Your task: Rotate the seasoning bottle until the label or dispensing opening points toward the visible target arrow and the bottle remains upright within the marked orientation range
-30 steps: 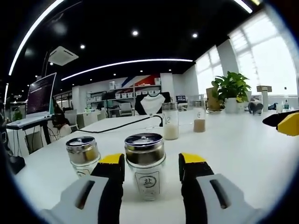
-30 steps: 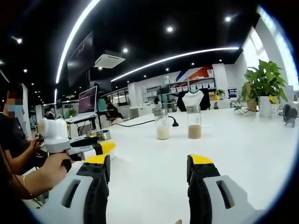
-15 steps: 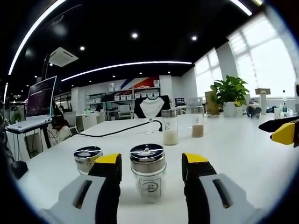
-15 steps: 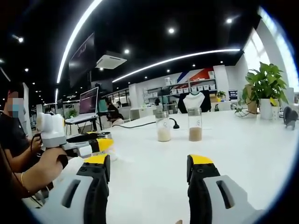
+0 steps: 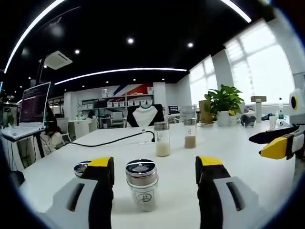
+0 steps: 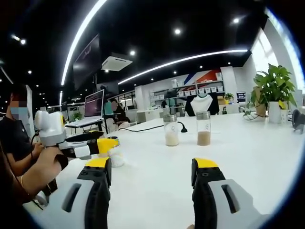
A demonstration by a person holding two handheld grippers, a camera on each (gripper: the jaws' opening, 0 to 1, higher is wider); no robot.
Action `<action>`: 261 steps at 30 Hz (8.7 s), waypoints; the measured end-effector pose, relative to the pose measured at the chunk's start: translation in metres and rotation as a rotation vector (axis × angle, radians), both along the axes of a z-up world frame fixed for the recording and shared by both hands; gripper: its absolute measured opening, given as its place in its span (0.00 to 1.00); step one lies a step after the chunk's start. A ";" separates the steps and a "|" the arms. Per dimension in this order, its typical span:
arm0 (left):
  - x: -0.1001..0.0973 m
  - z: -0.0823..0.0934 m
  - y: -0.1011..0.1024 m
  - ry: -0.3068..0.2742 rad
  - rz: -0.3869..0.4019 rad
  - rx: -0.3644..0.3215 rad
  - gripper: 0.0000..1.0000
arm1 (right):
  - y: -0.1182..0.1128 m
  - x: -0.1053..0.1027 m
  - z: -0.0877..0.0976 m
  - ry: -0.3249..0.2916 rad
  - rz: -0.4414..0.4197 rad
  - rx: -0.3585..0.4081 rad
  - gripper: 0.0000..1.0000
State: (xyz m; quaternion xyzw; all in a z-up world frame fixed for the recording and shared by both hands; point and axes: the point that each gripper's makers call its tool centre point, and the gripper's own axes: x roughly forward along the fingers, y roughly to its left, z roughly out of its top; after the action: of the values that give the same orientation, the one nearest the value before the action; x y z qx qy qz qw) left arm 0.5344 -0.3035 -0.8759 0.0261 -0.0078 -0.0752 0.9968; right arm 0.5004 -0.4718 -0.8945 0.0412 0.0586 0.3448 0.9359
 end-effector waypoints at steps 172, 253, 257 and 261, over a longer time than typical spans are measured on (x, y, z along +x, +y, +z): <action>-0.019 0.000 -0.022 0.069 -0.324 -0.013 0.96 | 0.095 0.248 0.034 -0.136 0.060 -0.072 0.37; -0.058 -0.023 -0.089 0.134 -0.475 -0.010 0.90 | 0.061 0.044 0.043 -0.128 0.330 0.052 0.37; -0.054 -0.029 -0.093 0.147 -0.492 0.014 0.89 | 0.063 0.036 0.038 -0.130 0.351 0.052 0.37; -0.053 -0.027 -0.095 0.137 -0.502 0.035 0.86 | 0.066 0.026 0.037 -0.108 0.390 0.086 0.37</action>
State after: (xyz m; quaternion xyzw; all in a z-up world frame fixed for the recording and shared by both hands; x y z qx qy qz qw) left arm 0.4814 -0.3985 -0.9032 0.0355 0.0549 -0.3220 0.9445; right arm 0.5261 -0.4059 -0.8578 0.0507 0.0005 0.5234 0.8506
